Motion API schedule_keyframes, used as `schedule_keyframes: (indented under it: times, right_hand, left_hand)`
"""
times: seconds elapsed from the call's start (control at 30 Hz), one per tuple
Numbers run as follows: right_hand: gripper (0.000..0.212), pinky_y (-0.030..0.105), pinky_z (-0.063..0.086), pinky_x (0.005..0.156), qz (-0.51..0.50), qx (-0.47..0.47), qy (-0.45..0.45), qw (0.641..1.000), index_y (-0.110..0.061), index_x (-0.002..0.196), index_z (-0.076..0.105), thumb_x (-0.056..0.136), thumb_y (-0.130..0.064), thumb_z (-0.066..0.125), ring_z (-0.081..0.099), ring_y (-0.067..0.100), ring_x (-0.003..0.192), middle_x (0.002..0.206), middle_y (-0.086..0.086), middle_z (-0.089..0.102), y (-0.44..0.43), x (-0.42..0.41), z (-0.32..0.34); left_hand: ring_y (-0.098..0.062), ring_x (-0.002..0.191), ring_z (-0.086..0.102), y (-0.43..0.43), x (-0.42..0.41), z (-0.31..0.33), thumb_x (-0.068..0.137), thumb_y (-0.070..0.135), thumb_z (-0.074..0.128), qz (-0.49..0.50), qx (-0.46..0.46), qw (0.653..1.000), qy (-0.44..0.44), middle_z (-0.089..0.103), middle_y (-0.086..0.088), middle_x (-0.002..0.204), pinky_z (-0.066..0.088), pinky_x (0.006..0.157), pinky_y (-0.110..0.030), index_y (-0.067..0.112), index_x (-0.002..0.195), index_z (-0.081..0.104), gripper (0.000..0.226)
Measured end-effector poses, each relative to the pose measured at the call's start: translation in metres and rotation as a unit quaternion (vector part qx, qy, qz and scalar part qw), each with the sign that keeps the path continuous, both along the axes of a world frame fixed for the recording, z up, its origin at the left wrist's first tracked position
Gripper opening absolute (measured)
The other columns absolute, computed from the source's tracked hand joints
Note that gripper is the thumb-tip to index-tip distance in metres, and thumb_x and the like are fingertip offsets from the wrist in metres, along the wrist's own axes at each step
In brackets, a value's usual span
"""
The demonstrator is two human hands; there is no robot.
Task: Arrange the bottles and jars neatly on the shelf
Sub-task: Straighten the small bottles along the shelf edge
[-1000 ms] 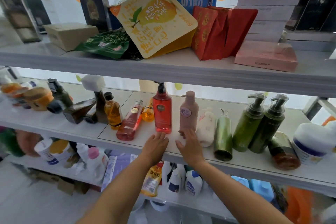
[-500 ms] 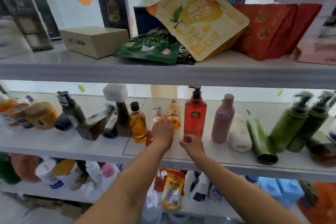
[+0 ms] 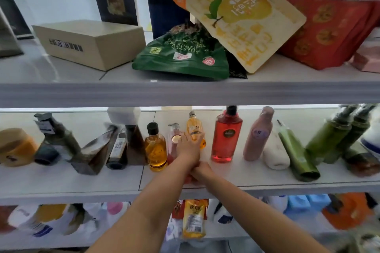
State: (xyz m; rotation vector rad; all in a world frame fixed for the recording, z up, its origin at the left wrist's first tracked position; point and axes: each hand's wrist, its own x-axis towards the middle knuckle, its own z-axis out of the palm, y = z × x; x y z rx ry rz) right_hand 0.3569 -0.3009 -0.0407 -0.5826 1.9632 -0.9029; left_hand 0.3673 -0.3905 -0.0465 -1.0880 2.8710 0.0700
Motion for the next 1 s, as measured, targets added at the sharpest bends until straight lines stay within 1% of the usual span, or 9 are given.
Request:
schedule_keyframes:
  times: [0.1, 0.2, 0.27, 0.4, 0.53, 0.63, 0.7, 0.8, 1.0]
  right_hand:
    - [0.008, 0.024, 0.046, 0.069, 0.021, 0.0, 0.01, 1.0, -0.019, 0.088, 0.059, 0.092, -0.013, 0.055, 0.054, 0.01, 0.073, 0.082, -0.003, 0.055, -0.006, 0.005, 0.005]
    - [0.034, 0.028, 0.049, 0.083, 0.06, 0.024, 0.06, 0.996, -0.006, 0.123, 0.052, 0.092, -0.021, 0.055, 0.057, 0.019, 0.104, 0.112, 0.009, 0.061, -0.014, 0.01, 0.002]
    - [0.041, 0.025, 0.042, 0.081, 0.076, 0.051, 0.101, 0.991, -0.007, 0.127, 0.049, 0.093, -0.03, 0.054, 0.054, 0.018, 0.103, 0.117, 0.012, 0.059, -0.013, 0.014, 0.008]
    - [0.028, 0.013, 0.037, 0.062, 0.063, 0.061, 0.06, 0.994, -0.008, 0.115, 0.054, 0.095, -0.027, 0.052, 0.052, 0.015, 0.09, 0.114, 0.01, 0.06, -0.009, 0.009, 0.016]
    - [0.053, 0.031, 0.048, 0.088, 0.015, 0.056, 0.03, 0.998, -0.007, 0.108, 0.056, 0.072, -0.04, 0.076, 0.06, 0.025, 0.108, 0.108, 0.011, 0.062, -0.004, 0.009, 0.01]
    - [0.069, 0.036, 0.056, 0.086, -0.032, 0.037, -0.049, 0.998, -0.002, 0.087, 0.061, 0.035, -0.038, 0.087, 0.068, 0.028, 0.096, 0.093, 0.009, 0.069, -0.003, 0.004, -0.001]
    - [0.06, 0.036, 0.057, 0.08, -0.044, 0.03, -0.081, 0.995, -0.003, 0.078, 0.062, 0.031, -0.03, 0.087, 0.07, 0.028, 0.087, 0.086, 0.01, 0.072, -0.007, -0.005, -0.021]
    - [0.072, 0.041, 0.059, 0.077, -0.045, 0.022, -0.112, 0.993, 0.0, 0.083, 0.067, 0.019, -0.024, 0.088, 0.071, 0.03, 0.085, 0.083, 0.014, 0.074, -0.01, -0.019, -0.048]
    - [0.074, 0.043, 0.056, 0.086, -0.095, -0.021, -0.14, 0.985, 0.001, 0.094, 0.059, 0.027, -0.017, 0.085, 0.065, 0.031, 0.095, 0.098, 0.016, 0.069, 0.017, -0.007, -0.007]
  left_hand:
    - [-0.04, 0.146, 0.009, -0.006, 0.001, -0.003, 0.102, 0.02, 0.031, -0.002, 0.0, 1.0, 0.004, 0.013, -0.027, 0.156, 0.019, 0.116, -0.047, 0.035, 0.152, 0.0, 0.06]
    - [-0.037, 0.144, 0.017, -0.009, 0.006, -0.002, 0.103, 0.032, 0.031, 0.012, 0.007, 1.0, 0.012, 0.02, -0.022, 0.155, 0.021, 0.116, -0.045, 0.03, 0.152, 0.002, 0.057]
    - [-0.036, 0.144, 0.018, -0.008, 0.01, 0.001, 0.103, 0.035, 0.032, 0.022, 0.017, 0.999, 0.018, 0.021, -0.021, 0.154, 0.021, 0.116, -0.044, 0.023, 0.153, 0.004, 0.059]
    - [-0.034, 0.144, 0.019, -0.003, 0.016, 0.01, 0.103, 0.031, 0.034, 0.025, 0.017, 0.999, 0.013, 0.023, -0.021, 0.154, 0.024, 0.115, -0.041, 0.017, 0.153, 0.002, 0.061]
    - [-0.035, 0.141, 0.024, 0.001, 0.02, 0.013, 0.102, 0.029, 0.036, 0.02, 0.012, 1.0, 0.006, 0.029, -0.02, 0.15, 0.029, 0.112, -0.043, 0.02, 0.153, 0.006, 0.06]
    - [-0.035, 0.14, 0.025, 0.004, 0.022, 0.014, 0.102, 0.03, 0.035, 0.018, 0.012, 1.0, 0.005, 0.03, -0.019, 0.149, 0.029, 0.111, -0.045, 0.022, 0.152, 0.011, 0.056]
    - [-0.035, 0.14, 0.025, 0.006, 0.024, 0.014, 0.102, 0.031, 0.035, 0.017, 0.009, 1.0, 0.004, 0.031, -0.019, 0.148, 0.028, 0.111, -0.044, 0.022, 0.152, 0.012, 0.055]
    - [-0.034, 0.141, 0.025, 0.009, 0.026, 0.011, 0.102, 0.031, 0.036, 0.02, 0.003, 1.0, 0.004, 0.032, -0.018, 0.148, 0.026, 0.112, -0.044, 0.023, 0.152, 0.011, 0.056]
    - [-0.034, 0.14, 0.025, 0.015, 0.025, 0.011, 0.101, 0.032, 0.036, 0.022, 0.015, 1.0, 0.009, 0.033, -0.018, 0.146, 0.027, 0.112, -0.045, 0.025, 0.152, 0.008, 0.059]
